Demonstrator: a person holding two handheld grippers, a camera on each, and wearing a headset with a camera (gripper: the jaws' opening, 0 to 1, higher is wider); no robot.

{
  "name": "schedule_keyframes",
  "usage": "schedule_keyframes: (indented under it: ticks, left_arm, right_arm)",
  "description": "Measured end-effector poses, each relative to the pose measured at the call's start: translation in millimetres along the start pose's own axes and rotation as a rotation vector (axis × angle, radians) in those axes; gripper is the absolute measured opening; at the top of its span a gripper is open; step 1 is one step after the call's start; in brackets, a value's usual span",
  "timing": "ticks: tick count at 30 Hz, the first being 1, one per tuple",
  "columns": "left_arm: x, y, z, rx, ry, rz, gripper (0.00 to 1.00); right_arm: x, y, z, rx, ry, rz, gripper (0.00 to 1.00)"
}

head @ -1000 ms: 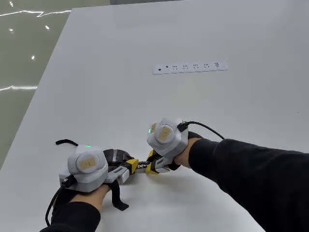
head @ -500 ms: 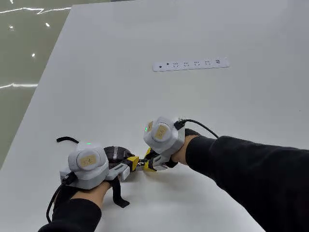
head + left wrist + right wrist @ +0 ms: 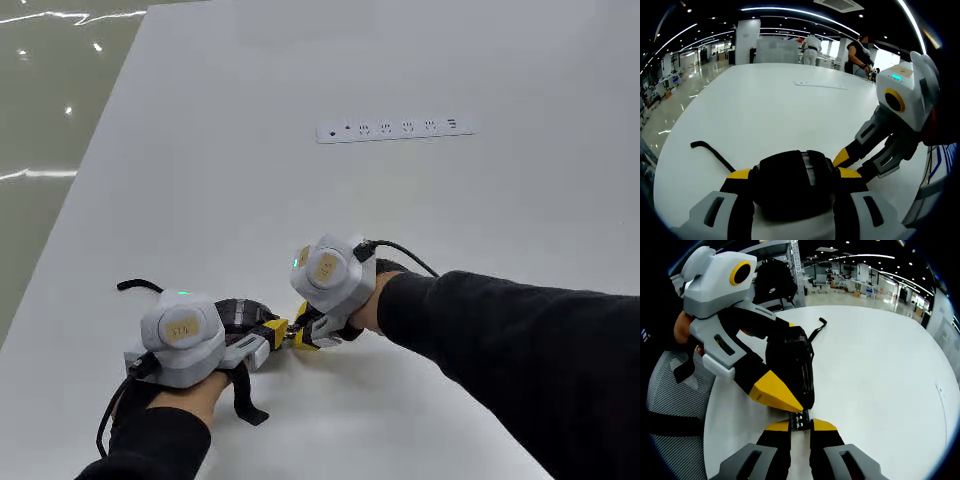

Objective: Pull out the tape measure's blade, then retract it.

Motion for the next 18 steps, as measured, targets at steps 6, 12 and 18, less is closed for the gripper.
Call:
schedule_keyframes:
  ticks: [6,12,18]
  left_arm:
    - [-0.6,-0.3,0.5,0.0,0.0,0.0,0.59]
    - [0.7,0.3,0.0,0.002,-0.003,0.001,0.59]
    - [-0.5,0.0,0.4,0.004,-0.003,0.0,0.59]
  right_arm:
    - [-1.7,1.9,0.7,0.002,-0.003,0.0,0.09]
    - [-4.3,4.0,0.3,-0.004,0.002,-0.009,0.09]
    - [-7.7,8.9,1.9,0.001,-0.003,-0.017,0.1]
Point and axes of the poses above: the centre of the closed fingertips' face, and the gripper's own axes: x roughly backward along the fingers, z roughly to its left, y roughly out of its top, the point moved 3 cm from there along x, roughly backward along the fingers, and after that the axes turned 8 degrees about -x, right-handed, at the moved point
